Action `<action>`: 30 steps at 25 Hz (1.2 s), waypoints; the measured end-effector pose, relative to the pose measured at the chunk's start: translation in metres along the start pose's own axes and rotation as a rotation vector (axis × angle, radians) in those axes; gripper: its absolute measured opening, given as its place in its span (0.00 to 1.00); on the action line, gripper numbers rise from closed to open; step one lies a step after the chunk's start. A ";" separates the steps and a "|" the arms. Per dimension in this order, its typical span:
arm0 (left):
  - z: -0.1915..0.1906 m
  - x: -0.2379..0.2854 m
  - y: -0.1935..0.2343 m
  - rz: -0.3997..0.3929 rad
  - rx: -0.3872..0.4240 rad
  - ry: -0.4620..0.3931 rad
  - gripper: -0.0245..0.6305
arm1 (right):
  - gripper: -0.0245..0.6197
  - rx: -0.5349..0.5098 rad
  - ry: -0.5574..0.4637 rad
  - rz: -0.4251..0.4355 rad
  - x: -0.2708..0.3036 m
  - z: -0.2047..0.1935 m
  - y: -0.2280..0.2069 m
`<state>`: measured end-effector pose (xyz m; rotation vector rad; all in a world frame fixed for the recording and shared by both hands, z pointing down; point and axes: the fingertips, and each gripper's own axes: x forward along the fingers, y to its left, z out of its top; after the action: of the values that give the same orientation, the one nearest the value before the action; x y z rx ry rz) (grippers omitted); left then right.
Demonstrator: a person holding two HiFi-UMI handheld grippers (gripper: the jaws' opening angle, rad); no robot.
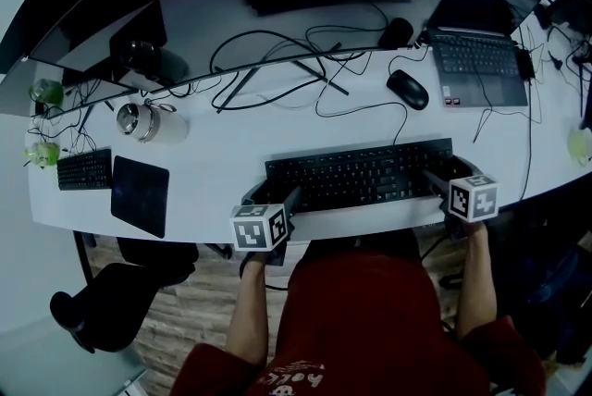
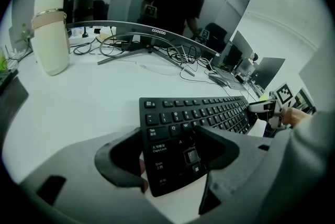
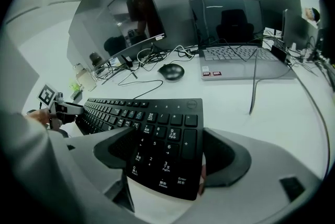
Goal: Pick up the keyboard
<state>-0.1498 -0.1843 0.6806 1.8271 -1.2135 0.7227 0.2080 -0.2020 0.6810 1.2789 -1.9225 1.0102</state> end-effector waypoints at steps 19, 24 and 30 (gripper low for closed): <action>0.060 -0.032 0.010 0.063 0.125 -0.198 0.51 | 0.62 -0.044 -0.201 -0.039 -0.022 0.051 0.020; 0.088 -0.049 0.008 0.072 0.155 -0.285 0.51 | 0.61 -0.071 -0.293 -0.053 -0.039 0.080 0.027; 0.123 -0.080 0.001 0.088 0.199 -0.399 0.51 | 0.61 -0.099 -0.411 -0.068 -0.069 0.114 0.038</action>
<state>-0.1771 -0.2530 0.5540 2.1650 -1.5290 0.5571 0.1875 -0.2577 0.5556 1.5741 -2.1804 0.6430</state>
